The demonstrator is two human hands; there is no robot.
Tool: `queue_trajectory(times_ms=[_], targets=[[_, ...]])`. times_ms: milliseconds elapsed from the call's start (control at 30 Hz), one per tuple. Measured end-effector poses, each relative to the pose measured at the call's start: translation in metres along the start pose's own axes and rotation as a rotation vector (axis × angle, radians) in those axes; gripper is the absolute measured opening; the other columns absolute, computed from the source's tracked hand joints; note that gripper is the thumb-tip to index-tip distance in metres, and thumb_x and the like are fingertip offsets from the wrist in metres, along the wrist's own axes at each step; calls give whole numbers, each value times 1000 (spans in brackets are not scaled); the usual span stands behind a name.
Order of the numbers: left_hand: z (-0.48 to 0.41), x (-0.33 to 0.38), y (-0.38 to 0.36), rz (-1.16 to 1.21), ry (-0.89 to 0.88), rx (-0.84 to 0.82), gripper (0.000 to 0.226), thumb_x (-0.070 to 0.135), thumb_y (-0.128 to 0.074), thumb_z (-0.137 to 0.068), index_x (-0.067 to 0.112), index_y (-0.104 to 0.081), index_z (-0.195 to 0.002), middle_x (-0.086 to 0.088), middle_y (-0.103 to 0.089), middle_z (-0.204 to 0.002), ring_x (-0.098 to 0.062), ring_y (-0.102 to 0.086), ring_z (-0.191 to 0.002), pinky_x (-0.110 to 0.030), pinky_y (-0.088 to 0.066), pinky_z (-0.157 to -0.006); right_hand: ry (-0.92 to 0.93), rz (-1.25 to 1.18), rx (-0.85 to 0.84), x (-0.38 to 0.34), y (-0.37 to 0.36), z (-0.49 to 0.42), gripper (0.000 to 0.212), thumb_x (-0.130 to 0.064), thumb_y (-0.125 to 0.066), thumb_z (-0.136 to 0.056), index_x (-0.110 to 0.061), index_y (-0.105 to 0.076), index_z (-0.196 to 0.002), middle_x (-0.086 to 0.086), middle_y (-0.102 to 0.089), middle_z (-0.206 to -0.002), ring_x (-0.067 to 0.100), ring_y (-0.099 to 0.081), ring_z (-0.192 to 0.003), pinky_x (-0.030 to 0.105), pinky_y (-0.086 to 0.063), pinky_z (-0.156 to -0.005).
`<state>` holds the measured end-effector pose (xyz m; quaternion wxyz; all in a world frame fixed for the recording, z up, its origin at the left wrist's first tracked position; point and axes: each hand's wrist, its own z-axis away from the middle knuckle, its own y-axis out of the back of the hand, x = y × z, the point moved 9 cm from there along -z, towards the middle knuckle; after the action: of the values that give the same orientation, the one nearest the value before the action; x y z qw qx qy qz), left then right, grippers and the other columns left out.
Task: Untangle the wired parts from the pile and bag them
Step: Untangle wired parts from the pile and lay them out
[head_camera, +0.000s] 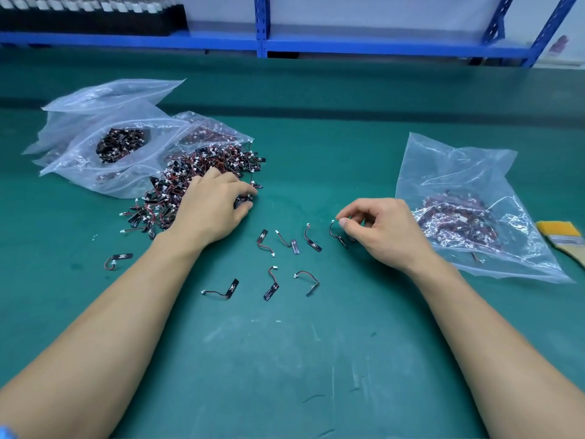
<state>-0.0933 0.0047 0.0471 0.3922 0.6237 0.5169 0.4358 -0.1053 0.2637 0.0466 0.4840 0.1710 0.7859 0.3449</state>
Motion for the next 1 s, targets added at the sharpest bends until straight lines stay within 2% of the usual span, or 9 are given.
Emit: queue_trajectory(times_ms=[167,333,467,567,633,700,767,867,1000], targets=[[-2,5,4,83,-43,29,19,28,-67,-93,27,-69,-113,11,-68,-96,-23,-48,-98,-37,-36,-85,-2,10,-7,0,-1,0,14,-18,-72,-86,-31,-74,-79,-20,-65,-66,3,-51,-55,10,-36,-55],[0,8,12,187,-87,107,16,17,-71,-90,19,-71,-106,8,-70,-88,-25,-48,-89,-43,-44,-86,-2,8,-5,0,-1,0,13,-18,-72,-86,-29,-74,-80,-20,-65,-65,3,-51,-54,10,-36,-54],[3,10,29,238,-94,260,15,16,-74,-88,18,-70,-102,8,-68,-86,-22,-45,-87,-42,-42,-84,-1,2,-3,0,-1,0,13,-17,-72,-86,-29,-74,-79,-20,-66,-66,3,-52,-55,11,-36,-55],[6,10,44,294,-85,375,16,17,-75,-86,16,-71,-101,16,-57,-82,-22,-47,-90,-44,-43,-87,-5,-9,1,1,0,-1,13,-18,-72,-86,-29,-74,-79,-18,-66,-65,4,-52,-55,13,-36,-55],[9,12,53,341,-100,449,16,19,-76,-86,17,-70,-101,23,-52,-82,-23,-51,-96,-38,-41,-89,-3,-22,8,1,1,0,14,-18,-72,-86,-30,-73,-78,-17,-66,-66,5,-51,-54,16,-38,-56],[11,17,57,376,-120,473,17,21,-75,-85,19,-68,-100,26,-51,-83,-18,-51,-98,-27,-38,-88,0,-32,13,1,2,0,15,-18,-72,-86,-30,-73,-78,-17,-65,-66,6,-50,-53,17,-39,-56],[11,20,55,363,-122,453,19,24,-76,-85,20,-68,-102,22,-56,-84,-17,-52,-97,-29,-39,-88,-1,-34,9,1,1,0,14,-18,-72,-87,-29,-73,-79,-17,-66,-65,5,-51,-54,17,-39,-56],[10,4,49,318,8,446,21,26,-76,-85,20,-68,-104,17,-66,-85,-23,-53,-98,-44,-42,-92,-9,-46,10,2,1,0,13,-17,-71,-87,-27,-74,-79,-15,-66,-65,5,-51,-53,19,-39,-57],[13,-25,50,383,201,501,18,31,-75,-86,26,-68,-103,17,-68,-87,-23,-52,-100,-41,-40,-91,-14,-46,5,2,1,0,12,-18,-71,-87,-27,-75,-80,-15,-67,-65,6,-51,-54,21,-41,-58]])
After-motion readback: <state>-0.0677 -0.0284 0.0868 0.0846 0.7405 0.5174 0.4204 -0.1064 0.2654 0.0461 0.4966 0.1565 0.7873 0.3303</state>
